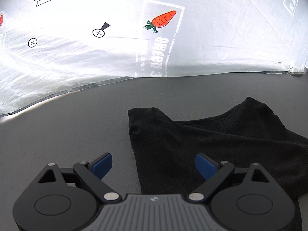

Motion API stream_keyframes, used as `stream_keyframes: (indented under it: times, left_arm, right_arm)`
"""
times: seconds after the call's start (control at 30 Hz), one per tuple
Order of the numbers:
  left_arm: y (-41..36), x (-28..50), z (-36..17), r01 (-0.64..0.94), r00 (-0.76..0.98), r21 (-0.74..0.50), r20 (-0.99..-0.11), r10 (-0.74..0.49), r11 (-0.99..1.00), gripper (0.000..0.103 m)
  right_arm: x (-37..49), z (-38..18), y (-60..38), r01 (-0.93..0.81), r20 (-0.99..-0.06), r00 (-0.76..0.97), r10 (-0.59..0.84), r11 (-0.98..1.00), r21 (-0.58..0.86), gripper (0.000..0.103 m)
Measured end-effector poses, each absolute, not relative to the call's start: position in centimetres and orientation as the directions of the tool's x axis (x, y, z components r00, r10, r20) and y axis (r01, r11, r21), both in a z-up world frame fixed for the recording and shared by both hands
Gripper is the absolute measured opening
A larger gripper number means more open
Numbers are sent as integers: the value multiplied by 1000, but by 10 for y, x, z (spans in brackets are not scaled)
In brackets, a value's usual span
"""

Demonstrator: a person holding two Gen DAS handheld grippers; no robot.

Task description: Fold clothes

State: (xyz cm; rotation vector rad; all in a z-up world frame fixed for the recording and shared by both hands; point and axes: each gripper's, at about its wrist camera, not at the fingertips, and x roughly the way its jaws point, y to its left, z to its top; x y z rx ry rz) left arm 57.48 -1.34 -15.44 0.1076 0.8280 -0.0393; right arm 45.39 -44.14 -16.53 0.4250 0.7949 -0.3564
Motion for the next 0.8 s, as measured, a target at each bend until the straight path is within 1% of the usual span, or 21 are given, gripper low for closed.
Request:
stream_keyframes:
  times: [0.07, 0.13, 0.27, 0.37, 0.47, 0.53, 0.67, 0.8]
  left_arm:
    - [-17, 576, -151, 106, 688, 51, -725, -36, 993, 93]
    - [-21, 579, -153, 139, 679, 11, -729, -87, 990, 92]
    - [-35, 584, -173, 208, 631, -36, -759, -162, 977, 92]
    - [-42, 589, -201, 216, 577, -34, -802, -156, 976, 92]
    - [-37, 584, -199, 190, 588, -43, -795, -149, 981, 96]
    - [-32, 580, -193, 169, 603, -50, -785, -144, 984, 96]
    - [-22, 572, -183, 127, 631, -66, -764, -132, 990, 96]
    - [-12, 564, -173, 86, 659, -83, -743, -119, 993, 96]
  right_arm:
    - [452, -144, -440, 462, -697, 692, -186, 856, 231, 7]
    - [454, -136, -441, 472, -681, 700, -216, 855, 214, 7]
    - [470, -152, -441, 488, -726, 627, -284, 869, 81, 7]
    - [472, -157, -440, 505, -753, 602, -266, 857, 101, 7]
    - [474, -153, -436, 517, -758, 590, -277, 851, 92, 7]
    - [475, -147, -433, 518, -753, 600, -269, 848, 110, 7]
    - [479, -130, -420, 494, -736, 646, -204, 846, 199, 7]
    - [487, -107, -387, 379, -687, 722, -84, 878, 291, 7]
